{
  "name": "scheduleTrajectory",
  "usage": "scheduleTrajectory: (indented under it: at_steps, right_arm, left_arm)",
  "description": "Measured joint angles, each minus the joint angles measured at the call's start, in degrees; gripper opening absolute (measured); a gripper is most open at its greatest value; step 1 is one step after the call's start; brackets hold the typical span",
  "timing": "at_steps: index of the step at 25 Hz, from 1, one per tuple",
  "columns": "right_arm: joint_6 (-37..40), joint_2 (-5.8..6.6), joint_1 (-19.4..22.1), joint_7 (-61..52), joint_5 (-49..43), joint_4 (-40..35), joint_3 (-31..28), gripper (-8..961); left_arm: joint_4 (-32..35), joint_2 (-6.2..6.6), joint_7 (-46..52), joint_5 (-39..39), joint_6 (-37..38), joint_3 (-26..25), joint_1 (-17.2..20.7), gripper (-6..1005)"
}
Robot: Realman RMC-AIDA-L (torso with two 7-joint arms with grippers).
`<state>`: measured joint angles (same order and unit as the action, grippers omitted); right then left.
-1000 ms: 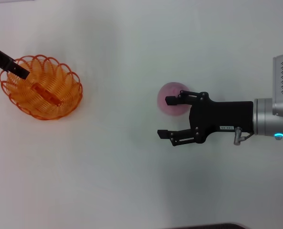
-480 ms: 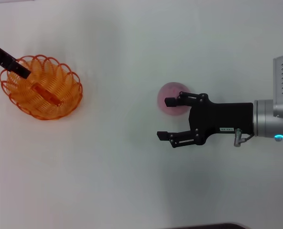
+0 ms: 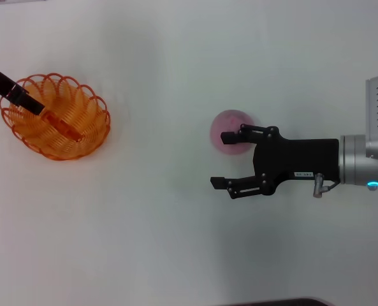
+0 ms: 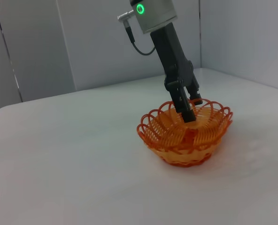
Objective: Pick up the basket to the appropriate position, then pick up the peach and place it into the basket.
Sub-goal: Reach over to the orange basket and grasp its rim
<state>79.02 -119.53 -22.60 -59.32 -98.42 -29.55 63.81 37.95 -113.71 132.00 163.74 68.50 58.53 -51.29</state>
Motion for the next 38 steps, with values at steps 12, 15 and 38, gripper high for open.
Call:
scheduleTrajectory:
  at_steps: [12, 15, 38]
  right_arm:
    - [0.0, 0.00, 0.0, 0.0, -0.4, 0.1, 0.0, 947]
    - [0.0, 0.00, 0.0, 0.0, -0.5, 0.1, 0.0, 947]
    - [0.2, 0.00, 0.0, -0.2, -0.5, 0.0, 0.0, 946]
  left_arm:
    - [-0.2, -0.11, 0.4, 0.0, -0.2, 0.0, 0.1, 711]
    - [-0.1, -0.12, 0.4, 0.0, -0.3, 0.9, 0.1, 703]
    - [0.3, -0.37, 1.1, 0.0, -0.9, 1.9, 0.1, 154]
